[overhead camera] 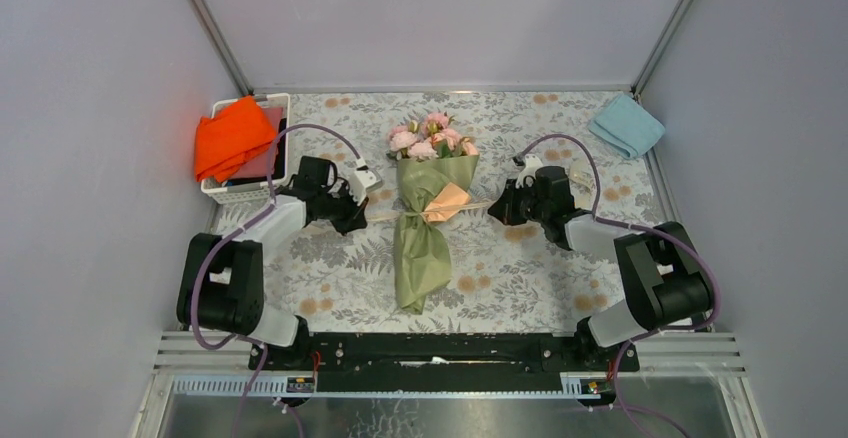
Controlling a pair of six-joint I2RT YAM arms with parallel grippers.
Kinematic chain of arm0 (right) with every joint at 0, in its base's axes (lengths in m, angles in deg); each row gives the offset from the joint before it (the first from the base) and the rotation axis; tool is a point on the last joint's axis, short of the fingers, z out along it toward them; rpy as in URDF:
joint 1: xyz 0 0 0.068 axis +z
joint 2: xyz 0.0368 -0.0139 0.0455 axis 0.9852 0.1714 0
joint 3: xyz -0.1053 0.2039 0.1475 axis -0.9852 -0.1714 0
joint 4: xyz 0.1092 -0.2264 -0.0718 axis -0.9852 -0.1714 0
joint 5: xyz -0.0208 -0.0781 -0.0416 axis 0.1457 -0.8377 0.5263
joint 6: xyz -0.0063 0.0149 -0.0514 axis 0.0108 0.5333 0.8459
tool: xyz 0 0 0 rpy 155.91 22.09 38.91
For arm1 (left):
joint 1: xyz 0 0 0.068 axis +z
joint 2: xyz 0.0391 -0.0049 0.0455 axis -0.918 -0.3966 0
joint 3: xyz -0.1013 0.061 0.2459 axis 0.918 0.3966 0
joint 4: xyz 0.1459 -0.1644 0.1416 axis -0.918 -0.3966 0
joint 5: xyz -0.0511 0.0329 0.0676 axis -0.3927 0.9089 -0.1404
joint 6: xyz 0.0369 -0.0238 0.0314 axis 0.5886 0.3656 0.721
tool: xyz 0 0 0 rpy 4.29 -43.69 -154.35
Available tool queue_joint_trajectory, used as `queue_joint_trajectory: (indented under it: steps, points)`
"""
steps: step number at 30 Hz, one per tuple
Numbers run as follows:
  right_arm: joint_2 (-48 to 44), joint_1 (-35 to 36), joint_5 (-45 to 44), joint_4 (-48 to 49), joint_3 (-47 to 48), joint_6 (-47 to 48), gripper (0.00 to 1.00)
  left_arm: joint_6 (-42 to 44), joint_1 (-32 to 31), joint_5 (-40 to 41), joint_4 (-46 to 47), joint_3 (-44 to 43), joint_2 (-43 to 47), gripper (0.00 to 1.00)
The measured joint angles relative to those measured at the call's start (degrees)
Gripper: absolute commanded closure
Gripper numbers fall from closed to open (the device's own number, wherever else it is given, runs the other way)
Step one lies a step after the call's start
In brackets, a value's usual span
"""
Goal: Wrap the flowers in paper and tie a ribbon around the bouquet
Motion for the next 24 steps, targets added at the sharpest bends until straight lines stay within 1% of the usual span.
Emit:
queue_joint_trajectory:
  steps: [3, 4, 5, 6, 7, 8, 10, 12, 14, 15, 16, 18, 21, 23, 24]
  points:
    - [-2.0, 0.0, -0.4, -1.6, 0.1, 2.2, 0.99, -0.3, -2.1, -0.6, -4.5, -1.6, 2.9, 1.0]
    - [-3.1, 0.0, -1.1, -3.5, 0.5, 3.3, 0.95, -0.8, -4.0, -0.7, -6.4, -2.8, 4.6, 1.0]
    - [-4.5, -0.1, -2.1, -5.8, 1.4, 4.4, 0.87, -1.3, -5.7, -1.0, -7.9, -4.2, 5.9, 1.0]
    - [-5.5, -0.2, -2.6, -7.6, 2.1, 5.1, 0.76, -2.4, -8.9, -2.3, -10.1, -7.5, 7.3, 1.0]
    - [-6.6, -0.3, -3.2, -9.9, 3.0, 5.7, 0.62, -2.7, -9.8, -2.7, -10.3, -8.6, 7.5, 1.0]
    - [-7.9, -0.3, -3.8, -12.0, 3.9, 6.3, 0.51, -3.6, -12.8, -3.9, -11.6, -11.6, 7.5, 1.0]
    - [-10.5, -0.6, -4.2, -16.1, 5.3, 7.3, 0.42, -4.9, -17.1, -5.0, -12.3, -15.5, 7.3, 1.0]
    - [-13.0, -0.9, -4.4, -21.0, 6.9, 8.9, 0.4, -5.8, -21.7, -6.0, -12.6, -18.3, 7.0, 1.0]
    - [-16.3, -0.9, -4.3, -24.7, 7.7, 10.8, 0.38, -6.6, -24.7, -7.5, -12.9, -19.2, 6.9, 1.0]
    - [-18.4, -0.9, -3.9, -26.3, 7.7, 11.8, 0.36, -7.1, -25.4, -8.4, -12.9, -19.3, 6.9, 1.0]
    - [-21.0, -0.9, -3.4, -27.8, 7.7, 13.0, 0.35, -7.7, -25.7, -9.0, -13.0, -19.4, 6.7, 0.96]
    - [-26.2, -0.9, -1.9, -29.9, 7.7, 15.2, 0.35, -8.7, -25.7, -9.4, -13.0, -19.7, 6.3, 0.95]
    - [-32.2, -0.5, 3.9, -30.8, 7.7, 18.7, 0.36, -10.4, -25.7, -10.1, -12.5, -19.9, 5.4, 0.93]
    - [-33.9, 1.5, 9.7, -28.4, 7.0, 20.6, 0.36, -11.1, -25.7, -11.2, -11.7, -19.9, 4.6, 0.95]
    - [-34.0, 3.5, 12.7, -25.6, 5.9, 21.7, 0.36, -11.4, -25.7, -12.0, -11.2, -19.9, 4.0, 0.96]
